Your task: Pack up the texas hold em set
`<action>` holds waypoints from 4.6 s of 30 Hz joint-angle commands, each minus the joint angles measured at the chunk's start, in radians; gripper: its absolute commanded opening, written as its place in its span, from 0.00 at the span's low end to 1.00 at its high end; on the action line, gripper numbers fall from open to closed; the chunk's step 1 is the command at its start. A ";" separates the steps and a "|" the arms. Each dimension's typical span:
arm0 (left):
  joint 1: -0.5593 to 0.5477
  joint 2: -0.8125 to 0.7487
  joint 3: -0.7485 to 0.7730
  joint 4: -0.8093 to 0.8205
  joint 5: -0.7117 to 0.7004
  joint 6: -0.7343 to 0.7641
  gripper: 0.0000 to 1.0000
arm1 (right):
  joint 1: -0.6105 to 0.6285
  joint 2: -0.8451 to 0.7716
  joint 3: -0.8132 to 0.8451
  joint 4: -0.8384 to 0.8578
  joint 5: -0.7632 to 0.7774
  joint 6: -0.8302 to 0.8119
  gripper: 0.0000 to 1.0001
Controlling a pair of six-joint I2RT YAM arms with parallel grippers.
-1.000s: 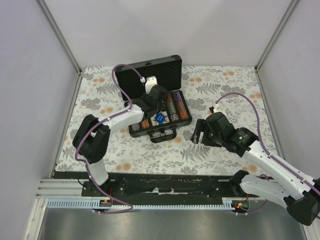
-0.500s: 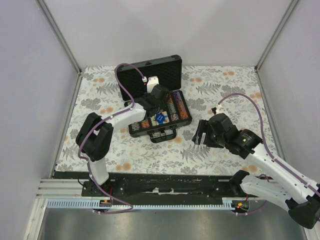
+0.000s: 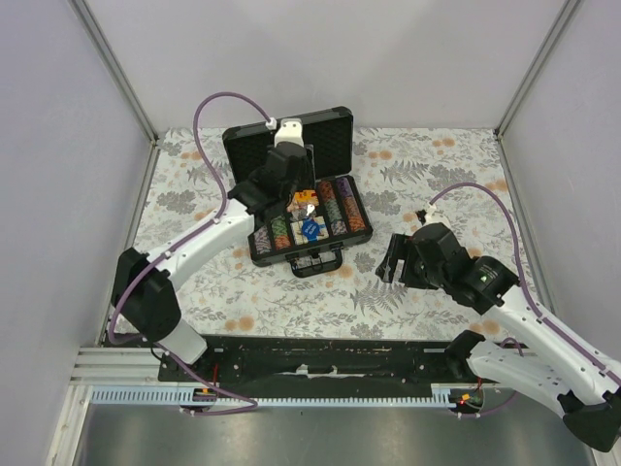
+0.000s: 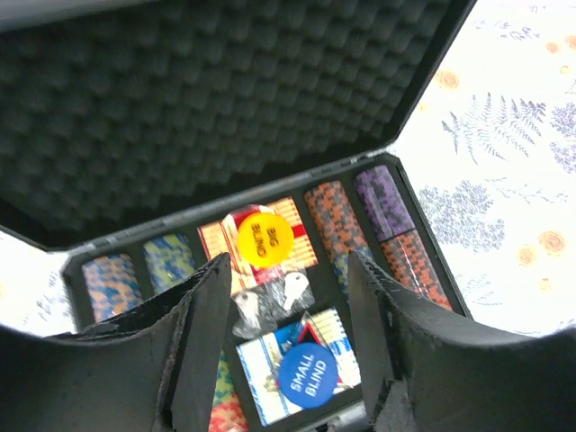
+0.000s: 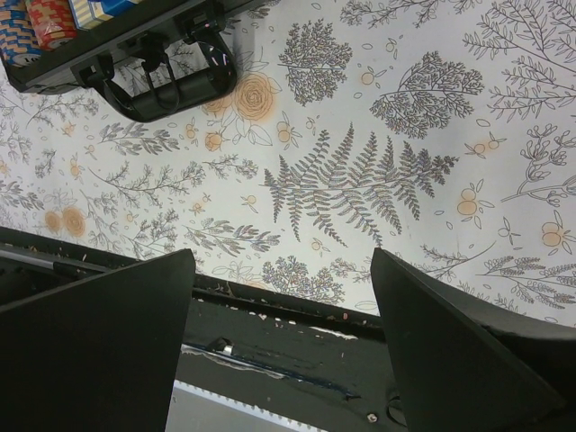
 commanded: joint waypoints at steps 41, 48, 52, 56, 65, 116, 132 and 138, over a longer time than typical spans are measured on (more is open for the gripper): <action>0.082 0.472 0.691 -0.347 -0.198 0.872 0.49 | -0.003 0.112 0.059 0.008 0.038 -0.003 0.87; 0.056 0.384 0.557 -0.361 -0.129 0.717 0.46 | -0.003 0.106 0.050 0.020 0.034 -0.008 0.87; 0.027 0.352 0.458 -0.364 -0.104 0.607 0.46 | -0.003 0.109 0.048 0.032 0.030 -0.009 0.88; 0.005 0.326 0.361 -0.365 -0.063 0.484 0.46 | -0.003 0.107 0.045 0.040 0.024 -0.008 0.87; -0.059 0.234 0.125 -0.336 0.026 0.219 0.44 | -0.003 0.095 0.043 0.051 0.024 0.005 0.87; 0.160 -0.019 -0.217 -0.255 0.171 -0.044 0.50 | 0.070 0.654 -0.041 0.948 -0.146 0.155 0.76; 0.170 -0.044 -0.337 -0.238 0.189 -0.061 0.35 | 0.115 0.897 0.043 1.074 -0.049 0.173 0.69; 0.168 -0.042 -0.339 -0.233 0.204 -0.058 0.32 | 0.119 0.929 0.043 1.135 -0.031 0.160 0.64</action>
